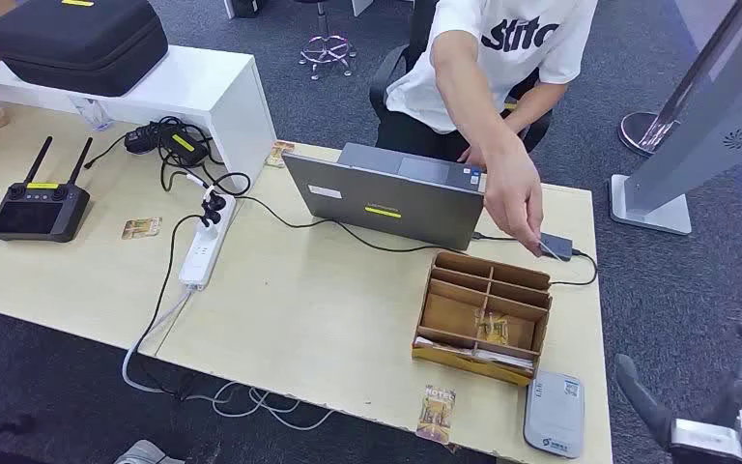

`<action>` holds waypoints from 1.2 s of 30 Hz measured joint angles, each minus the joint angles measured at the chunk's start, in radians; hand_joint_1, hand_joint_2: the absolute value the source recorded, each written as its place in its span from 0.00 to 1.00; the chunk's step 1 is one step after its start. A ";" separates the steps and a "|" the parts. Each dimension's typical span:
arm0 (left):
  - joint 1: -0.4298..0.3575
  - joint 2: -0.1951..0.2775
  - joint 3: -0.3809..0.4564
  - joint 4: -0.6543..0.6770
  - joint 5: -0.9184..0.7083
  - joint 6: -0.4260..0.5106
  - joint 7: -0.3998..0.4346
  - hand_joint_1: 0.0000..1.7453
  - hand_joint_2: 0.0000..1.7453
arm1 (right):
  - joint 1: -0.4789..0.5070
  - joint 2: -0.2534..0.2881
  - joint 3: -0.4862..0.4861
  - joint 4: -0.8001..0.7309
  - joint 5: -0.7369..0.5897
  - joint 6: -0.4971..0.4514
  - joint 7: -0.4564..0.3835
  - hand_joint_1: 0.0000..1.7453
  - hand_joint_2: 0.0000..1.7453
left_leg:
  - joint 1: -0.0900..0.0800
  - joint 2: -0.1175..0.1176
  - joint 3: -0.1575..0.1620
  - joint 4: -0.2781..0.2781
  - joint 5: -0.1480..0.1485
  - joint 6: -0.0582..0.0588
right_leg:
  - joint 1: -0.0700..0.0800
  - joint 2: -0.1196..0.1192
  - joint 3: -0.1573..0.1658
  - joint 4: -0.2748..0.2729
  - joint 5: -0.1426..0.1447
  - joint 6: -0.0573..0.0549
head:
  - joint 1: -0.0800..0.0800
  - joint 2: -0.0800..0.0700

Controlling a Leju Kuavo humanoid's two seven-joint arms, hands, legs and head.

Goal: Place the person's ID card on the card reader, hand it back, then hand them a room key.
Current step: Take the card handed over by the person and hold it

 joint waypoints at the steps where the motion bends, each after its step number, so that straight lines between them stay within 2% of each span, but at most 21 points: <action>1: 0.000 -0.001 0.001 0.000 -0.002 0.000 -0.002 0.00 1.00 | 0.000 -0.002 0.010 -0.010 0.013 -0.008 0.000 0.00 1.00 | 0.000 0.000 0.000 0.000 0.000 0.000 | 0.000 0.000 0.000 0.000 0.000 0.000 | 0.000 0.000; 14: -0.005 -0.017 0.038 0.000 -0.050 0.012 -0.027 0.00 1.00 | -0.005 -0.045 0.237 -0.224 0.329 -0.202 -0.008 0.00 1.00 | 0.000 0.000 0.000 0.000 0.000 0.000 | 0.000 0.000 0.000 0.000 0.000 0.000 | 0.000 0.000; 16: -0.006 -0.018 0.041 0.000 -0.071 0.016 -0.041 0.00 1.00 | -0.015 -0.050 0.265 -0.241 0.397 -0.213 0.012 0.00 1.00 | 0.000 0.000 -0.003 -0.001 0.000 0.000 | 0.000 0.000 0.001 0.001 0.000 0.000 | 0.000 0.000; 18: -0.007 -0.017 0.038 0.000 -0.120 0.021 -0.077 0.00 1.00 | -0.114 -0.050 0.303 -0.164 0.557 -0.156 0.130 0.00 1.00 | 0.001 0.008 -0.007 -0.002 0.000 -0.001 | 0.001 0.007 0.000 0.001 0.003 -0.003 | 0.000 0.000; 20: -0.022 -0.015 0.031 0.000 -0.163 0.022 -0.105 0.00 1.00 | -0.304 -0.033 0.357 0.069 0.801 -0.085 0.344 0.00 1.00 | 0.001 0.021 -0.005 -0.002 0.001 -0.002 | 0.002 0.020 -0.003 0.002 0.008 -0.005 | -0.001 0.000; 21: -0.034 -0.013 0.028 0.000 -0.172 0.021 -0.109 0.00 1.00 | -0.392 -0.021 0.383 0.203 0.894 -0.082 0.436 0.00 1.00 | 0.002 0.022 -0.005 -0.001 0.004 -0.002 | 0.002 0.021 -0.004 0.001 0.010 -0.004 | -0.001 0.000; 22: -0.045 -0.011 0.026 0.000 -0.177 0.020 -0.112 0.00 1.00 | -0.455 -0.009 0.406 0.323 0.950 -0.098 0.494 0.00 1.00 | 0.002 0.018 -0.005 -0.001 0.008 -0.002 | 0.002 0.018 -0.006 0.002 0.012 -0.004 | 0.000 0.000; 24: -0.054 -0.008 0.022 0.000 -0.183 0.019 -0.113 0.00 1.00 | -0.534 0.007 0.439 0.484 0.970 -0.143 0.516 0.00 1.00 | 0.002 0.006 -0.007 0.000 0.015 -0.003 | 0.002 0.008 -0.008 0.002 0.015 -0.005 | 0.000 0.000; 27: -0.044 -0.006 0.020 0.000 -0.190 0.020 -0.113 0.00 1.00 | -0.585 0.014 0.466 0.589 0.968 -0.127 0.500 0.00 1.00 | 0.003 0.002 -0.009 0.000 0.016 -0.004 | 0.002 0.003 -0.011 0.002 0.016 -0.006 | 0.000 0.000; 36: -0.039 -0.005 0.020 0.000 -0.197 0.020 -0.112 0.00 1.00 | -0.603 0.015 0.482 0.639 0.968 -0.091 0.494 0.00 1.00 | 0.003 0.001 -0.011 -0.001 0.016 -0.005 | 0.002 0.003 -0.013 0.002 0.015 -0.006 | 0.001 0.000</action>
